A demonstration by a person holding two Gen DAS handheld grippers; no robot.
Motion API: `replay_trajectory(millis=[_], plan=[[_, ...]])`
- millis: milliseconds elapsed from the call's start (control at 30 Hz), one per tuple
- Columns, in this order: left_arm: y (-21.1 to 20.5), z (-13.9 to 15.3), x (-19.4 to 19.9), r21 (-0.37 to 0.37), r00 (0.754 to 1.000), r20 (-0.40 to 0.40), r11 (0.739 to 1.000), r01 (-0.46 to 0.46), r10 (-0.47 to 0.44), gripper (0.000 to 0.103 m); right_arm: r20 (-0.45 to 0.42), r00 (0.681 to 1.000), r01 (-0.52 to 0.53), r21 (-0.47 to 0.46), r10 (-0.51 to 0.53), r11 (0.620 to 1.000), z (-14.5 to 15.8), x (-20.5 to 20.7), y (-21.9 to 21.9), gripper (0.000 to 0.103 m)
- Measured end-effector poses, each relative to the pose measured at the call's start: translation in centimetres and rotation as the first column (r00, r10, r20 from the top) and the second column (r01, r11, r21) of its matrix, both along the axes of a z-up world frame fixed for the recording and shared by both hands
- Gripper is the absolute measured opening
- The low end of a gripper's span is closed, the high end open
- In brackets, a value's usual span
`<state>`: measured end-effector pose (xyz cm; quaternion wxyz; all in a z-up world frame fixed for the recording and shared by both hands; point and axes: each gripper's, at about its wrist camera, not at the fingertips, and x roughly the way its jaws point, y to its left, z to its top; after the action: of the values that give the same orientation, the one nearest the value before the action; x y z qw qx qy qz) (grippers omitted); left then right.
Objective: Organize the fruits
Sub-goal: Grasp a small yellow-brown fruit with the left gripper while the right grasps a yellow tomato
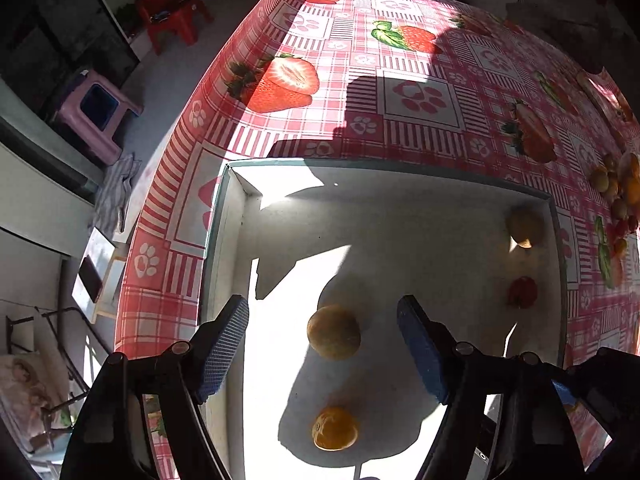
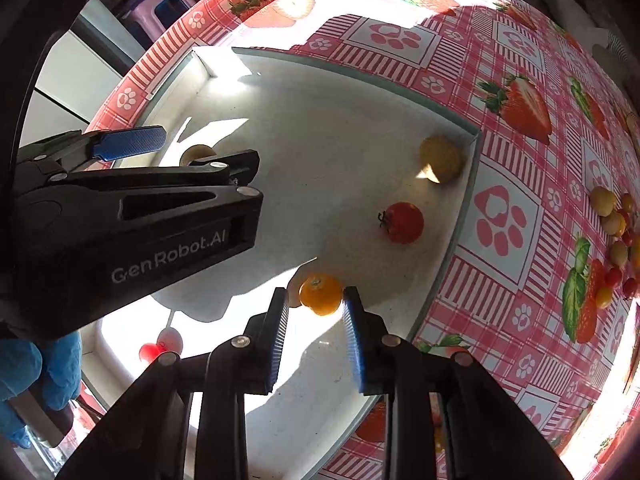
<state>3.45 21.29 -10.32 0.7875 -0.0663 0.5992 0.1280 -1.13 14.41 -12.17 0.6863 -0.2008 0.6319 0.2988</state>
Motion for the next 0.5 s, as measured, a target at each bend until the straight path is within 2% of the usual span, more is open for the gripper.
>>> replay_trajectory(millis=[133, 200, 367, 500], plan=[[0.2, 0.6, 0.1, -0.003, 1.0, 0.003, 1.0, 0.0, 0.0, 0.078, 0.0, 1.0, 0.0, 0.034, 0.0, 0.999, 1.0, -0.5, -0.1, 0.061], [0.2, 1.1, 0.2, -0.001, 1.0, 0.006, 1.0, 0.001, -0.001, 0.078, 0.014, 1.0, -0.006, 0.055, 0.005, 0.998, 2.1, -0.7, -0.3, 0.08], [-0.8, 2.6, 0.0, 0.011, 1.0, 0.01, 1.0, 0.029, -0.029, 0.078, 0.045, 0.999, -0.001, 0.102, -0.004, 0.995, 4.9, -0.8, -1.5, 0.081], [-2.7, 3.6, -0.3, 0.012, 0.998, 0.014, 0.998, 0.067, -0.067, 0.078, 0.043, 0.995, 0.081, 0.104, -0.086, 0.991, 6.1, -0.1, -4.5, 0.081]])
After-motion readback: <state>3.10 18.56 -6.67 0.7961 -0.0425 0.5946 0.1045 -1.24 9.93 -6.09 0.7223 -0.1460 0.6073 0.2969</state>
